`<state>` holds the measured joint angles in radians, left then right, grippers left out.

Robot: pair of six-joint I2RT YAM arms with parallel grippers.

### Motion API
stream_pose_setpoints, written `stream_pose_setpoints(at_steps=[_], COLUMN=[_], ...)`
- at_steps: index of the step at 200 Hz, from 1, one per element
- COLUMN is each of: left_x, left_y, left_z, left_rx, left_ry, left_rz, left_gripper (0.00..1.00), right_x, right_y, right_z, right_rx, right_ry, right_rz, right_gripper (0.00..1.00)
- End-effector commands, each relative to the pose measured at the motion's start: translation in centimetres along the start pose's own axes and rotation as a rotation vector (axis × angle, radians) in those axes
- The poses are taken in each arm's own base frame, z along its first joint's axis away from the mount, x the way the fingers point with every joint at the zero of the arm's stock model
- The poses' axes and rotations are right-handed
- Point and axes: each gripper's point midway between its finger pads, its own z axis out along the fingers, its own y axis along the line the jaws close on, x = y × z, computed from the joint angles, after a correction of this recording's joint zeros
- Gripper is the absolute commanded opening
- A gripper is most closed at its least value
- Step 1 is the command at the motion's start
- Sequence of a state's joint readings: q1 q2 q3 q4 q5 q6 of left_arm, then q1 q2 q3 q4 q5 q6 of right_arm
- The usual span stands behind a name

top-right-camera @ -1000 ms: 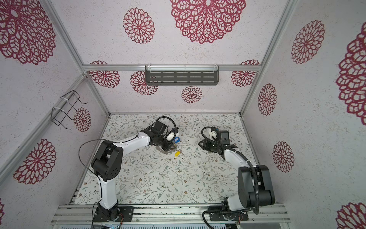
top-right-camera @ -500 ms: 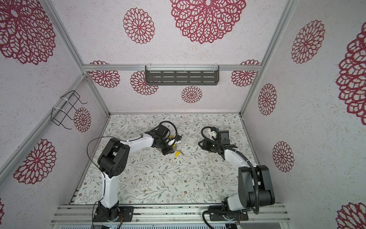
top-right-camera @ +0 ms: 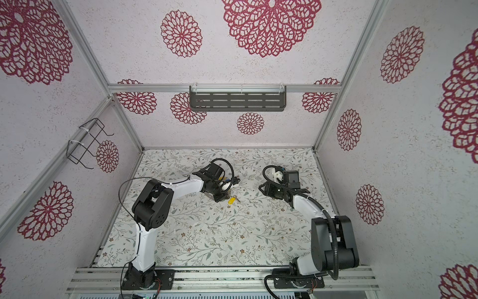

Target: Remove the keys from the keyring

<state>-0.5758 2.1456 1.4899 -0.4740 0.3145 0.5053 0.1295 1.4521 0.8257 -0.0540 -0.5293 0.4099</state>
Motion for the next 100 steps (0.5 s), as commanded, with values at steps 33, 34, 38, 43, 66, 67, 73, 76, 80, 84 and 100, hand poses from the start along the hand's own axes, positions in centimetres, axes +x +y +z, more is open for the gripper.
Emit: stream_pose_setpoints(at_steps=[33, 34, 38, 43, 66, 67, 73, 76, 80, 84, 100], left_x=[-0.7, -0.6, -0.7, -0.6, -0.5, -0.5, -0.5, -0.5, -0.5, -0.4, -0.3], left_y=[0.2, 0.2, 0.2, 0.2, -0.2, -0.2, -0.3, -0.4, -0.6, -0.6, -0.9], left_z=[0.8, 0.9, 0.9, 1.0, 1.2, 1.2, 1.2, 1.3, 1.3, 1.3, 1.3], left_rx=[0.004, 0.005, 0.005, 0.008, 0.019, 0.020, 0.025, 0.027, 0.033, 0.034, 0.045], left_ry=[0.002, 0.003, 0.005, 0.007, 0.019, 0.019, 0.022, 0.024, 0.027, 0.029, 0.037], left_rz=[0.035, 0.035, 0.037, 0.039, 0.054, 0.055, 0.059, 0.062, 0.065, 0.066, 0.063], left_gripper=[0.23, 0.23, 0.23, 0.23, 0.23, 0.23, 0.23, 0.22, 0.20, 0.17, 0.06], right_x=[-0.7, -0.7, -0.7, -0.7, -0.6, -0.6, -0.6, -0.5, -0.5, -0.5, -0.5], right_y=[1.1, 1.1, 1.1, 1.1, 1.1, 1.1, 1.1, 1.0, 1.0, 1.0, 1.0], right_z=[-0.8, -0.8, -0.8, -0.8, -0.9, -0.9, -0.9, -0.9, -0.9, -0.9, -0.9], right_rx=[-0.033, -0.033, -0.033, -0.033, -0.033, -0.033, -0.032, -0.031, -0.029, -0.029, -0.028], right_ry=[-0.018, -0.019, -0.018, -0.018, -0.017, -0.017, -0.015, -0.014, -0.015, -0.015, -0.014], right_rz=[-0.037, -0.038, -0.038, -0.037, -0.040, -0.039, -0.040, -0.038, -0.040, -0.041, -0.041], right_gripper=[0.41, 0.41, 0.41, 0.41, 0.41, 0.41, 0.41, 0.41, 0.41, 0.41, 0.41])
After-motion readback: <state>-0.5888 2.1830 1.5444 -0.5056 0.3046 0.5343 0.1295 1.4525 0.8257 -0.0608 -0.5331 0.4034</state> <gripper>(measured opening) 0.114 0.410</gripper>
